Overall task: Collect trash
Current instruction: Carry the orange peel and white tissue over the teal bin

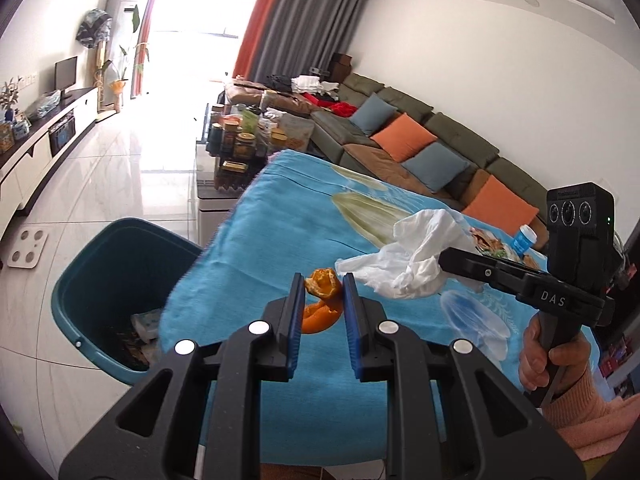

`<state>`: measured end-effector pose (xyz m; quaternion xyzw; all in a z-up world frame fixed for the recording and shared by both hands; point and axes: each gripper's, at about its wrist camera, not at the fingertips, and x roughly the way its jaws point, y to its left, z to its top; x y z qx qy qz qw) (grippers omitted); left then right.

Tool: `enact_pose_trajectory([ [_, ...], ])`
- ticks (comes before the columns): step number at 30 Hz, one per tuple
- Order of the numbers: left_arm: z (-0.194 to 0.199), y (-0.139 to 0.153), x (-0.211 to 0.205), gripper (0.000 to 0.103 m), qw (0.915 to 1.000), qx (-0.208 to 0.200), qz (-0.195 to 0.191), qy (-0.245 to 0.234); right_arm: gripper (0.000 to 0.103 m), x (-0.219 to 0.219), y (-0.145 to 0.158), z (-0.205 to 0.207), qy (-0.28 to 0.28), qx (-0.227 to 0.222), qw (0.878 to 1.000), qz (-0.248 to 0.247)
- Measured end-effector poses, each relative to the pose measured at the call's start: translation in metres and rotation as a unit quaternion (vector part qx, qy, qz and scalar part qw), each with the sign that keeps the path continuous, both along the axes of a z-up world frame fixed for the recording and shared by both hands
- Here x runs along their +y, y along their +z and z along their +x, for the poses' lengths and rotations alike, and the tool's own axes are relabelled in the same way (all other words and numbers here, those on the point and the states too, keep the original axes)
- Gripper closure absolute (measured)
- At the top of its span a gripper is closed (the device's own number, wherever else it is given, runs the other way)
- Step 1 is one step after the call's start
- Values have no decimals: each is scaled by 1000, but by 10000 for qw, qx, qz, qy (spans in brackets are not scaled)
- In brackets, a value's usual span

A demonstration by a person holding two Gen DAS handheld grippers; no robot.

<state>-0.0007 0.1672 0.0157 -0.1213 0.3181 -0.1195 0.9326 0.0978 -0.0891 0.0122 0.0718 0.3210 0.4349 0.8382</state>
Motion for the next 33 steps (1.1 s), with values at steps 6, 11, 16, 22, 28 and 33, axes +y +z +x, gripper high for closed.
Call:
enact_pose_trajectory([
  [6,-1,3,23,84,9996,-45,36,293,97,31,0,6,271,-15,9996,-88],
  [11,0,5,36,84,9987,-56,69,500,97,51,-1,12,463,9,9989,-111],
  [16,-1,6,46,84,9979,-58,75,645,97,68,-1,16,598,6,9981,-136],
  [22,-3,5,57,84,9970,-42,83,766,97,84,0,19,689,37,9975,-154],
  [28,-1,6,64,84,9961,-46,92,878,97,95,2,22,758,67,9970,-171],
  [33,0,5,71,84,9950,-50,84,998,97,102,1,25,805,85,9965,-204],
])
